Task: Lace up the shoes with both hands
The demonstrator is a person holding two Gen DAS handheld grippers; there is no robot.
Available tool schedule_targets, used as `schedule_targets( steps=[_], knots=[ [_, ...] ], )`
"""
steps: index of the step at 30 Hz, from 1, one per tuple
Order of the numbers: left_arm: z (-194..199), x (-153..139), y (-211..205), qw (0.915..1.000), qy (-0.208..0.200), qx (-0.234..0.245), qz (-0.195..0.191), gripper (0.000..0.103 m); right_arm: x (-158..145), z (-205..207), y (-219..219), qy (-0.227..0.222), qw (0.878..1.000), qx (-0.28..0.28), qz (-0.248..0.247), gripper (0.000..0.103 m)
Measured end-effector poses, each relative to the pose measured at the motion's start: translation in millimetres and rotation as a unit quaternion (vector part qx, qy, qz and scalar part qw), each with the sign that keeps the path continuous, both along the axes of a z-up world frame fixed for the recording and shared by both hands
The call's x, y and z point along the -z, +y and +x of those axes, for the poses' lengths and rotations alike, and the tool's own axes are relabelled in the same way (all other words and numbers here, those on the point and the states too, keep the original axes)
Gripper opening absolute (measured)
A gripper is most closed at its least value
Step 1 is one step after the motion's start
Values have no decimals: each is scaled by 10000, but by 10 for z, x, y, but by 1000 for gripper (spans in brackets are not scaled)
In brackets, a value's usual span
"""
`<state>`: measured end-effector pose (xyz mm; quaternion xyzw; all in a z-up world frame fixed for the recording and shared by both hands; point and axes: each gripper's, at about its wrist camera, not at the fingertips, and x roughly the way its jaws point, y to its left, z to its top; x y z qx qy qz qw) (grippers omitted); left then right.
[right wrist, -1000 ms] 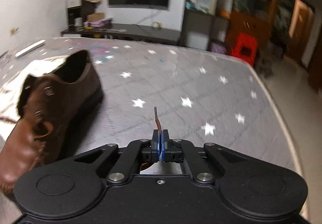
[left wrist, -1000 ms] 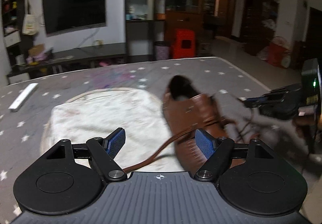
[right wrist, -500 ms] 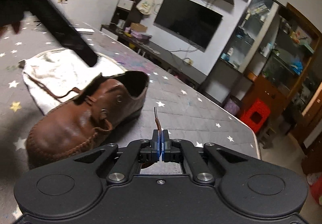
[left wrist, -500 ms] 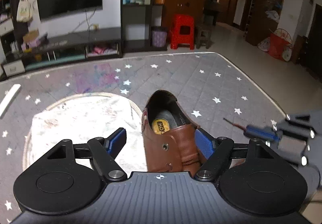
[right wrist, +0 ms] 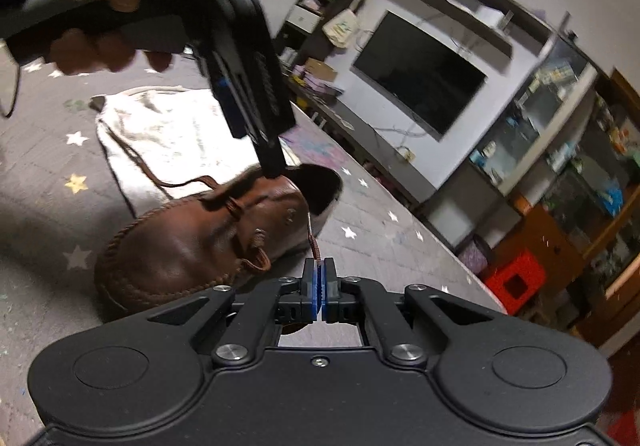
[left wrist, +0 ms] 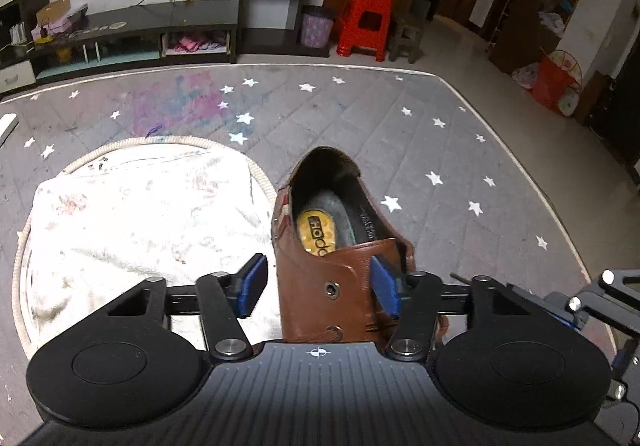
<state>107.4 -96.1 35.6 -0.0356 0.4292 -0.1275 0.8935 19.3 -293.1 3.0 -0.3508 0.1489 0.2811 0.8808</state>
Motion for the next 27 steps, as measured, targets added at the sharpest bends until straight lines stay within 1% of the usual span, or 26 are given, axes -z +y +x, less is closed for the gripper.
schedule_targets(
  steps=[1, 3, 5, 6, 9, 12, 16, 22, 27],
  knots=[
    [8, 2, 23, 10000, 15, 8, -69, 50, 2, -15, 23, -19, 10000, -65, -51, 2],
    [18, 1, 55, 9998, 29, 33, -193, 40, 5, -38, 64, -64, 9998, -164, -121, 2],
    [18, -4, 75, 9996, 8, 32, -277, 37, 7, -60, 104, -108, 9994, -261, -190, 2],
    [14, -10, 96, 9995, -13, 40, -321, 32, 7, -60, 126, -120, 9992, -299, -219, 2],
    [-3, -24, 170, 9989, -85, 58, -461, 21, 7, -61, 192, -160, 9985, -412, -309, 2],
    [-45, -6, 275, 9977, -172, 39, -655, 19, 27, -62, 271, -274, 9971, -559, -442, 2],
    [-80, 39, 437, 9951, -183, -26, -972, 17, 57, -37, 379, -379, 9950, -732, -560, 2],
    [-86, 88, 585, 9921, -170, -54, -1239, 17, 151, 19, 500, -553, 9893, -939, -973, 2],
    [-96, 122, 635, 9909, -177, -44, -1330, 18, 229, 66, 601, -697, 9826, -1109, -1315, 2]
  ],
)
